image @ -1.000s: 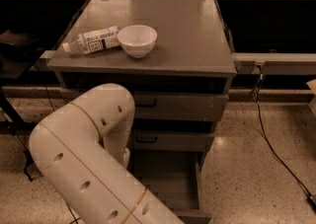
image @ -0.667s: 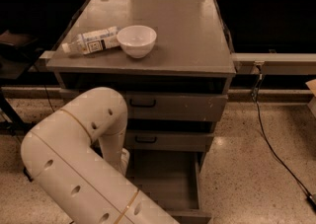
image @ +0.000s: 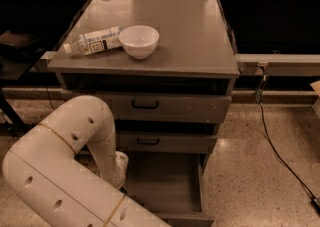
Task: Place redbull can into bottom drawer
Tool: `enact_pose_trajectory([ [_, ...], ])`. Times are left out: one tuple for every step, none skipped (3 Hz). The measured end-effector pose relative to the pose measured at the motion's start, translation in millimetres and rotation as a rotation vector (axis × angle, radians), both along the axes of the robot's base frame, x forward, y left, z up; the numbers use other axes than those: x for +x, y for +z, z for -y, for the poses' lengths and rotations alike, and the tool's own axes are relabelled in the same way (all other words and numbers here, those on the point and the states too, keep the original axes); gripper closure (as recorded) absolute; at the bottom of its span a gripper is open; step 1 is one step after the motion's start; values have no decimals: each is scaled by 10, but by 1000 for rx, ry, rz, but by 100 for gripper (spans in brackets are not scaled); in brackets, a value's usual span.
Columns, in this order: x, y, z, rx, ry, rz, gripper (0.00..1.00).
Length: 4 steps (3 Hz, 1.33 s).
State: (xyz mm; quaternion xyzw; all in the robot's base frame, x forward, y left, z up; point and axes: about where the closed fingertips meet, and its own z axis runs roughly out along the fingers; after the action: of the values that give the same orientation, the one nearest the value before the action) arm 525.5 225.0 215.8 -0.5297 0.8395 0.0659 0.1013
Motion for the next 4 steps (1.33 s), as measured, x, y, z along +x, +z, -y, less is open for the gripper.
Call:
enact_pose_trajectory([
  [21, -70, -45, -3, -14, 4, 13],
  [20, -104, -58, 6, -20, 1, 0],
  [24, -101, -37, 22, -26, 2, 0],
  [58, 11, 54, 73, -28, 16, 0],
])
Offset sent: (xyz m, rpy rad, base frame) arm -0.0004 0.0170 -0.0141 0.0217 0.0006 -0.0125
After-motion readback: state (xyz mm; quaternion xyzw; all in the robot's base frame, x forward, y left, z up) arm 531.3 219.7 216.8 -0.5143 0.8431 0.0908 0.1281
